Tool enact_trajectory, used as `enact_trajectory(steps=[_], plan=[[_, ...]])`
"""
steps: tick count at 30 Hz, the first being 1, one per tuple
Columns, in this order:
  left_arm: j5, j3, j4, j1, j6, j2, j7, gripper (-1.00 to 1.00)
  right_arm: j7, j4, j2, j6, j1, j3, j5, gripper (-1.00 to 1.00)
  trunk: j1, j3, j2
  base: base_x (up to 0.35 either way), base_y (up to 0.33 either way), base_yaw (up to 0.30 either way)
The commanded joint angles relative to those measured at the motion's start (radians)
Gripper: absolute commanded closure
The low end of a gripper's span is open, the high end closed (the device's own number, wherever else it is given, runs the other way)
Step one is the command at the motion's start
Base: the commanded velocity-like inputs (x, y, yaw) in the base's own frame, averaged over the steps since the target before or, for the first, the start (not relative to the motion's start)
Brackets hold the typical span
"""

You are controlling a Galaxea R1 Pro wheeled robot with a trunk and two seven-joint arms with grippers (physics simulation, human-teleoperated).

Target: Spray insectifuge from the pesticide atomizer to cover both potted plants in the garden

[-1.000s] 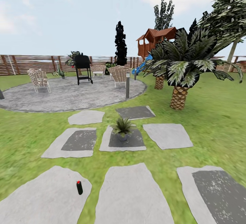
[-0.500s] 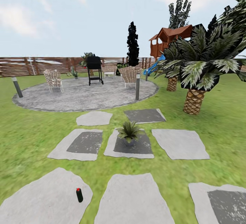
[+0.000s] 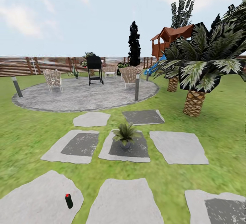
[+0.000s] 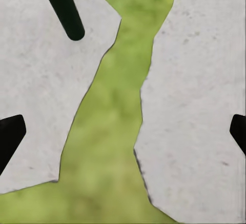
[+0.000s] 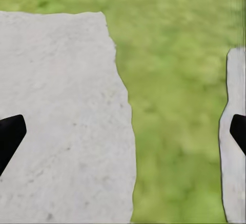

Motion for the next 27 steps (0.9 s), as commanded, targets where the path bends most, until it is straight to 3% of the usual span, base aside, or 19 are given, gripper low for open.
enact_trajectory(steps=[1,9,27], plan=[[0.006,0.0,0.001,-0.001,-0.003,0.0,0.0,-1.0,0.0,0.001,0.0,-0.003,-0.001,-0.003,0.006,-1.0,0.0,-0.001,0.0,0.001,-0.277,0.0],[0.006,0.0,0.001,-0.001,-0.003,0.0,0.001,-1.0,0.0,0.0,0.002,-0.003,0.0,-0.002,0.007,-1.0,0.0,-0.001,0.0,0.0,-0.277,0.048],[0.006,0.0,0.001,-0.001,-0.003,0.0,0.001,-1.0,0.0,0.0,0.003,-0.003,-0.001,-0.001,0.007,-1.0,0.0,-0.001,0.0,0.041,-0.277,0.267]])
